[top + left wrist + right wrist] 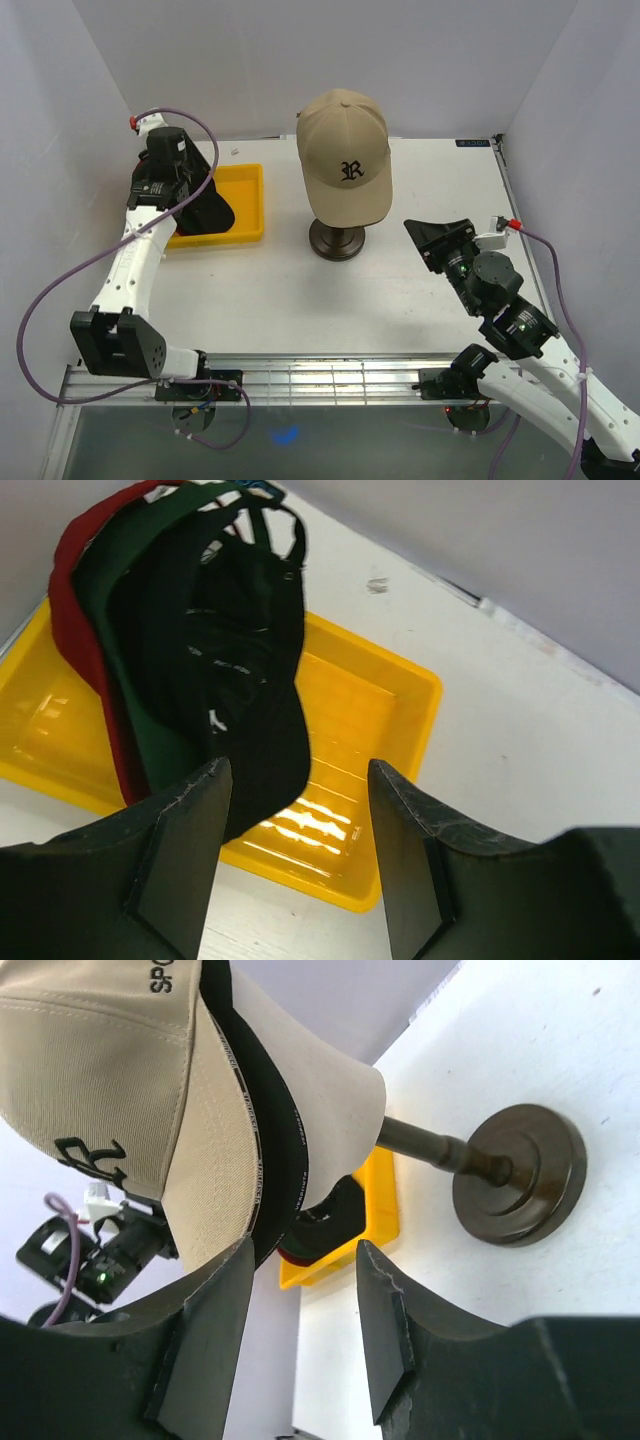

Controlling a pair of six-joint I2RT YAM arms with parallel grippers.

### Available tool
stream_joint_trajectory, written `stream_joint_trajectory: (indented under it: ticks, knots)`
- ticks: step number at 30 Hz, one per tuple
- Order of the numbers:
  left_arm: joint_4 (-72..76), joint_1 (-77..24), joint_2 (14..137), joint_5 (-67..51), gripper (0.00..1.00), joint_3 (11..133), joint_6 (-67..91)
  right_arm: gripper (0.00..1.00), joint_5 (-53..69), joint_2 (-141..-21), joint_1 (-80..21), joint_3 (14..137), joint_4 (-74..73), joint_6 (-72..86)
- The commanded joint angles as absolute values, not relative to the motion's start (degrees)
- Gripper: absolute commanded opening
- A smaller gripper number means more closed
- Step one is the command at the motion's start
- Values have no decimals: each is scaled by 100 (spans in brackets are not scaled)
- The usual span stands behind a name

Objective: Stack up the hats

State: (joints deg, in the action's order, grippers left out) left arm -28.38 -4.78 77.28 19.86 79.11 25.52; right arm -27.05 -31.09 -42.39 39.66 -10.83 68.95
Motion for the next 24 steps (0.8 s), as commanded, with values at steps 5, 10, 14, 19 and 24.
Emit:
stream_joint_trajectory:
  ticks: [5,10,14,19,24]
  knots:
    - [-2698,236,8489,2434,66,8024,2426,51,-2549,-2927,-4228,4201,-1125,5037]
    - [-2602,334,9112,2540,66,8200,2311,50,-2312,-3216,-4228,4377,-1116,4633]
    - [-2496,404,9508,2558,67,8288,2285,47,-2285,-3348,-4228,4474,-1107,4509]
    - [-2189,448,9782,2286,67,8174,2259,47,-2241,-3454,-4228,4447,-1020,4395]
    - [-2171,448,9993,2338,66,8086,2303,47,-2136,-3586,-4228,4456,-958,4359]
